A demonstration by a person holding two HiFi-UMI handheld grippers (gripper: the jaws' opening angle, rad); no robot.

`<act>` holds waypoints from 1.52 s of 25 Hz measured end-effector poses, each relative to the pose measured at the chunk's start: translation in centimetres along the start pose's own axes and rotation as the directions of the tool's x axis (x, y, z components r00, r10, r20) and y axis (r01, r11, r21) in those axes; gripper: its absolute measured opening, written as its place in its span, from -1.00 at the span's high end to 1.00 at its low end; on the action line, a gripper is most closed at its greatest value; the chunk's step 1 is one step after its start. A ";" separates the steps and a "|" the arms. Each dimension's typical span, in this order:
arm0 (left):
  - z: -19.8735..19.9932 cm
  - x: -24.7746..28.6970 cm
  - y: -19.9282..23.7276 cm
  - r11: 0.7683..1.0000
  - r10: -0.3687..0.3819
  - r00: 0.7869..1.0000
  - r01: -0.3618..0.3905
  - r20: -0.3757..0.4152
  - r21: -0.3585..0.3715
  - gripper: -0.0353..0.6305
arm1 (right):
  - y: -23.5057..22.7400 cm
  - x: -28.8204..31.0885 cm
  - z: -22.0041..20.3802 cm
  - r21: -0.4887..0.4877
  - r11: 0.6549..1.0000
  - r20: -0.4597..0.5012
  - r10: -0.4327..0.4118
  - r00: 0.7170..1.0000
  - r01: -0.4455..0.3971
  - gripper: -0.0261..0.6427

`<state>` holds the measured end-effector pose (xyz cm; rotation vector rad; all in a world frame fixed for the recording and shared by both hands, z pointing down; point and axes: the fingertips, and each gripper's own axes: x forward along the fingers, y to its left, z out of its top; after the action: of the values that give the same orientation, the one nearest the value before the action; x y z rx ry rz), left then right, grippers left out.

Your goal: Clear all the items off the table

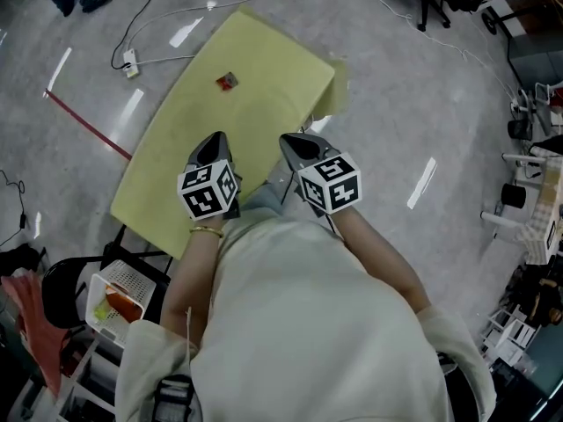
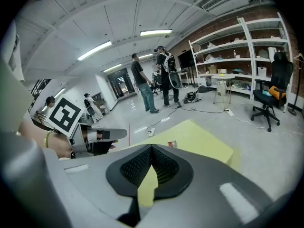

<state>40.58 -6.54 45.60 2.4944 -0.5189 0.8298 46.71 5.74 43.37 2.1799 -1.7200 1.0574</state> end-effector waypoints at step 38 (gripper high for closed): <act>-1.3 23.1 8.7 0.937 0.278 0.952 -0.299 -0.129 -0.181 0.84 | -11.5 17.4 2.7 -0.085 0.972 -0.208 0.198 0.958 -0.219 0.93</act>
<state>53.06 -17.73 63.74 2.2104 -0.9024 0.9571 59.70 -5.59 55.40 1.7921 -1.8960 1.1575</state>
